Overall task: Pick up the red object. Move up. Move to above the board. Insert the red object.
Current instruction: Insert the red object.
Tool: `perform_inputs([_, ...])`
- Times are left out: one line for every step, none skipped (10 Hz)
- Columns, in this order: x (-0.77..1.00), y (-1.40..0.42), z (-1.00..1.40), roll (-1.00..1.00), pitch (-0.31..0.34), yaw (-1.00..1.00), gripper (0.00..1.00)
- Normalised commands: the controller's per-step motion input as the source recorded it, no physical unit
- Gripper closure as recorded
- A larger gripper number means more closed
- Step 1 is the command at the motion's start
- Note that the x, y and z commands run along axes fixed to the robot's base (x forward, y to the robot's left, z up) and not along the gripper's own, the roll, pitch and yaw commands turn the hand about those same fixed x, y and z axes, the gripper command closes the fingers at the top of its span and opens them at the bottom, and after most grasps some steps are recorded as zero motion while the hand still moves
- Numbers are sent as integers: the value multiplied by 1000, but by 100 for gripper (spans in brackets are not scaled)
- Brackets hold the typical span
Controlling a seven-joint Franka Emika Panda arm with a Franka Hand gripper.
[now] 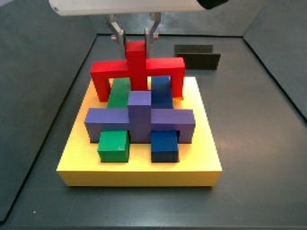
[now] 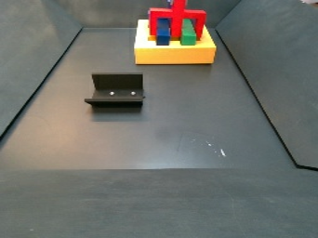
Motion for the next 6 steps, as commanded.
perform_inputs([143, 89, 0, 0, 99, -69, 100])
perform_inputs([57, 211, 0, 0, 84, -111, 100])
perform_inputs([54, 180, 0, 0, 63, -91, 100])
perform_inputs([49, 109, -3, -4, 36, -31, 100])
perform_inputs([54, 0, -149, 0, 0, 0, 100])
perform_inputs([0, 0, -246, 0, 0, -17, 100])
